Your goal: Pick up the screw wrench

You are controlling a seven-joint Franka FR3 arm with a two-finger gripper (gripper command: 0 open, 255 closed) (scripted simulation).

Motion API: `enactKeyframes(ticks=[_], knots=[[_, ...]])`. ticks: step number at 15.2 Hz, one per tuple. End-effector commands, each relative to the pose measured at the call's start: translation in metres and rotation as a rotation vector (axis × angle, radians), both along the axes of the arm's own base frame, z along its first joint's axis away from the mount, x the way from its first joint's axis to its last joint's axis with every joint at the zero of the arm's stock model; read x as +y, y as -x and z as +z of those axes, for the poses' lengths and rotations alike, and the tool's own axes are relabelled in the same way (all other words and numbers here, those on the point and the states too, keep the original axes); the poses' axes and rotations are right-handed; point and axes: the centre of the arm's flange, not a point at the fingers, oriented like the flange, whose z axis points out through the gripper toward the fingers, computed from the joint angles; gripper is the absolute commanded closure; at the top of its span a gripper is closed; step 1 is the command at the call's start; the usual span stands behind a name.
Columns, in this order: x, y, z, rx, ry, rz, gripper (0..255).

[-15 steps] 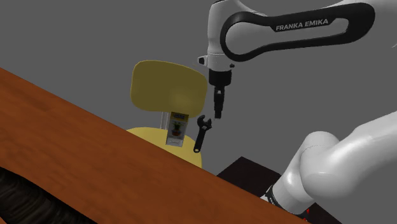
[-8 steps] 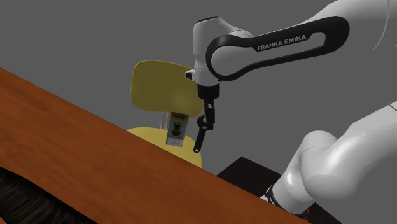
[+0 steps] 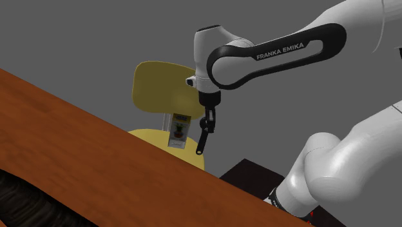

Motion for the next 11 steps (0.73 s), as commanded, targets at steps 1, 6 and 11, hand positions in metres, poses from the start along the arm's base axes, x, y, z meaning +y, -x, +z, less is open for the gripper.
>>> enactKeyframes(ticks=[1,6,11], knots=[[0.0,0.0,0.0,0.0,0.0,0.0,255],[0.0,0.0,0.0,0.0,0.0,0.0,255],[0.0,0.0,0.026,0.0,0.0,0.0,255]])
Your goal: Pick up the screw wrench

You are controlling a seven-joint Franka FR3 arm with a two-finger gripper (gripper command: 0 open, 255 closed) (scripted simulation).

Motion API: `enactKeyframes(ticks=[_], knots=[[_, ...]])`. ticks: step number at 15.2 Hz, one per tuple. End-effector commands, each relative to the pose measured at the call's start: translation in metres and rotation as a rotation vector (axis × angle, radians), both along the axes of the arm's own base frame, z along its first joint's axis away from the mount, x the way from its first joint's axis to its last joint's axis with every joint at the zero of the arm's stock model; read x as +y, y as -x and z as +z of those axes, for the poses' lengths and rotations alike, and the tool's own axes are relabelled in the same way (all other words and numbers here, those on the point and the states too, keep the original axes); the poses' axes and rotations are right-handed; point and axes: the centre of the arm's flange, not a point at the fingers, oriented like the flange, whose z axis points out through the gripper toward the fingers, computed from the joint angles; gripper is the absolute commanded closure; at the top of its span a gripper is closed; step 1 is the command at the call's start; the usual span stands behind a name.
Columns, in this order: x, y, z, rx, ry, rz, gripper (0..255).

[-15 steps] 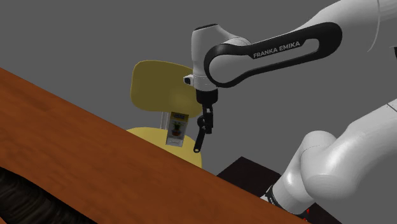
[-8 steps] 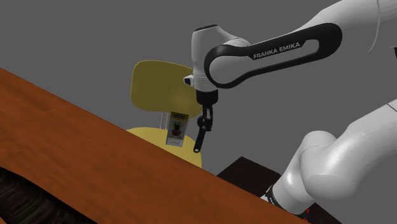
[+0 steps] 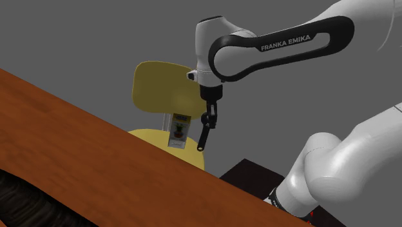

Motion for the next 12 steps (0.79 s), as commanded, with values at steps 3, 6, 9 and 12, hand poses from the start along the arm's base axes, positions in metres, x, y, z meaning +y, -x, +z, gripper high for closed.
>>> enactKeyframes(ticks=[3,6,9,12], knots=[[0.001,0.0,0.021,0.0,0.0,0.0,255],[0.001,0.0,0.037,0.0,0.0,0.0,255],[0.001,0.0,0.053,0.0,0.0,0.0,255],[0.0,0.0,0.059,0.0,0.0,0.0,255]])
